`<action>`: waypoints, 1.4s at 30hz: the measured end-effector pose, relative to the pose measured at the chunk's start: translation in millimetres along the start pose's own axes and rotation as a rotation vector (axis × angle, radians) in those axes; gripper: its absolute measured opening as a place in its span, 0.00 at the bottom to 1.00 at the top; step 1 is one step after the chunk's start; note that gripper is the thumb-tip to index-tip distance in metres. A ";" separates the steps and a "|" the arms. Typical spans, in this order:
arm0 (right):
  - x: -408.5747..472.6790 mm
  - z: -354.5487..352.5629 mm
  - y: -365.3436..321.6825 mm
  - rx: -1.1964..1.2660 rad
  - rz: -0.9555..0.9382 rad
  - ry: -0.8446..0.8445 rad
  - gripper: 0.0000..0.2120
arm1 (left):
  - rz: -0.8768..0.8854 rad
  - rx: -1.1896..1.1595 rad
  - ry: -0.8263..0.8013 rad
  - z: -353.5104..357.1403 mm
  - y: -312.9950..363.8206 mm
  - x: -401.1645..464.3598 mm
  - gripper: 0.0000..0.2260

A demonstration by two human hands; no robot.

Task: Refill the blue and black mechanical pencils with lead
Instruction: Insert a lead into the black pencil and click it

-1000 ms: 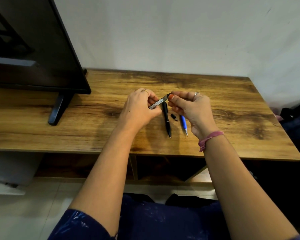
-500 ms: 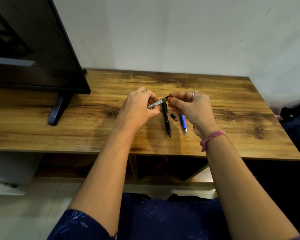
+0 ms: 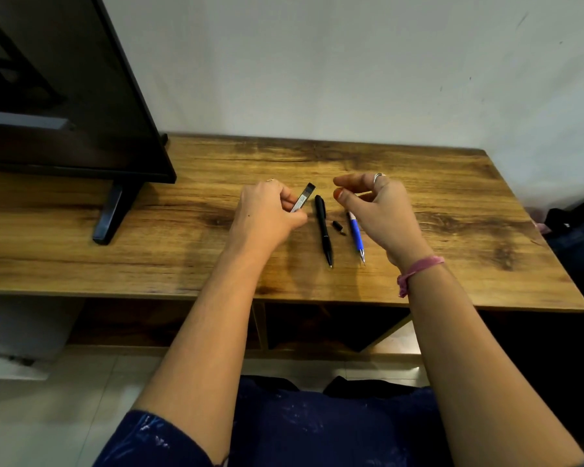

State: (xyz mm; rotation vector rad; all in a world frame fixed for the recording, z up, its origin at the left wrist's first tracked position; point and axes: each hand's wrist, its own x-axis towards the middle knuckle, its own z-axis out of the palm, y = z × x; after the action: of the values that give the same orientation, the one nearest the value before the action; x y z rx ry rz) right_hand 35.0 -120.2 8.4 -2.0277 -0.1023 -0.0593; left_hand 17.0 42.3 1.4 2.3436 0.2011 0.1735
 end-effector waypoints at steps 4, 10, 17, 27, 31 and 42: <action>5.5 -13.1 11.6 -0.392 -0.006 -0.012 0.02 | -0.128 0.081 -0.053 6.7 -4.4 0.6 0.09; 2.5 -11.1 17.6 -0.673 0.028 -0.127 0.04 | -0.255 0.127 -0.141 18.0 -4.0 0.9 0.15; 1.2 -6.0 16.0 -0.756 0.015 -0.135 0.06 | -0.273 0.118 -0.145 15.5 -0.5 0.2 0.15; 2.6 -4.1 12.1 -0.739 0.007 -0.177 0.07 | -0.130 0.050 -0.090 23.6 20.4 -11.6 0.14; 5.6 -13.5 9.7 -0.567 0.022 -0.088 0.03 | -0.158 0.077 -0.076 38.3 25.2 -13.0 0.13; 3.2 -23.2 7.8 -0.312 0.095 0.003 0.03 | -0.251 0.081 -0.144 49.3 27.2 -11.7 0.11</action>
State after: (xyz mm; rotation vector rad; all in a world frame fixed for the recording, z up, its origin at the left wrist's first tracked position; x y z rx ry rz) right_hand 39.0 -144.3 12.0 -2.3412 0.0059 -0.0191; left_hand 17.1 -13.0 -14.4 2.3740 0.4347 -0.1278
